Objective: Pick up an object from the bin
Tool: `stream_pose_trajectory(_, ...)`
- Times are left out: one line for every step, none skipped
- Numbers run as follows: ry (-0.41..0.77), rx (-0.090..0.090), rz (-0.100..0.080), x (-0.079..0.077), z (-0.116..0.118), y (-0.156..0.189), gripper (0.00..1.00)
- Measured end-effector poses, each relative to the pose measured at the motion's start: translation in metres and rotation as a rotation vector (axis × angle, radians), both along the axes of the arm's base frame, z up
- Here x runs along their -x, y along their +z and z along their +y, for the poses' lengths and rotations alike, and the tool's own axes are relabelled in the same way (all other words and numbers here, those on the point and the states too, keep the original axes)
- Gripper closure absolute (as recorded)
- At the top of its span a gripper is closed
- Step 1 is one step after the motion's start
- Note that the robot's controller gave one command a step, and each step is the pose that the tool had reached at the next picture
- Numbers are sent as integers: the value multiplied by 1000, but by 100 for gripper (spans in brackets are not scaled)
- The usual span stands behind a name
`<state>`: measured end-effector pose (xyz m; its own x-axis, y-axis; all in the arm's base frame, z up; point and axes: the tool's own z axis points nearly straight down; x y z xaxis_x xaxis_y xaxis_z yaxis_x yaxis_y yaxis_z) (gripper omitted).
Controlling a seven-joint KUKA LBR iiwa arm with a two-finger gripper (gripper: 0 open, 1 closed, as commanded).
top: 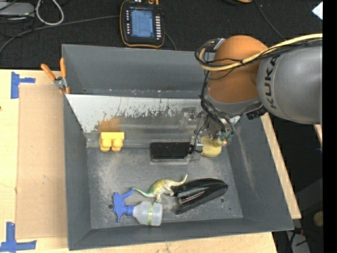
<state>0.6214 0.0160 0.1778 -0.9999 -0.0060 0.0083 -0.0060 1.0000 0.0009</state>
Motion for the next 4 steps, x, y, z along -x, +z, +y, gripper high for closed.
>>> stream_pose_trajectory(-1,0,-8,-1,0,5,0)
stream_pose_trajectory(-195,0,2,4,28,-112,0)
stream_pose_trajectory(-200,0,-15,4,25,-76,0)
stream_pose_trajectory(-197,0,1,5,27,-102,0)
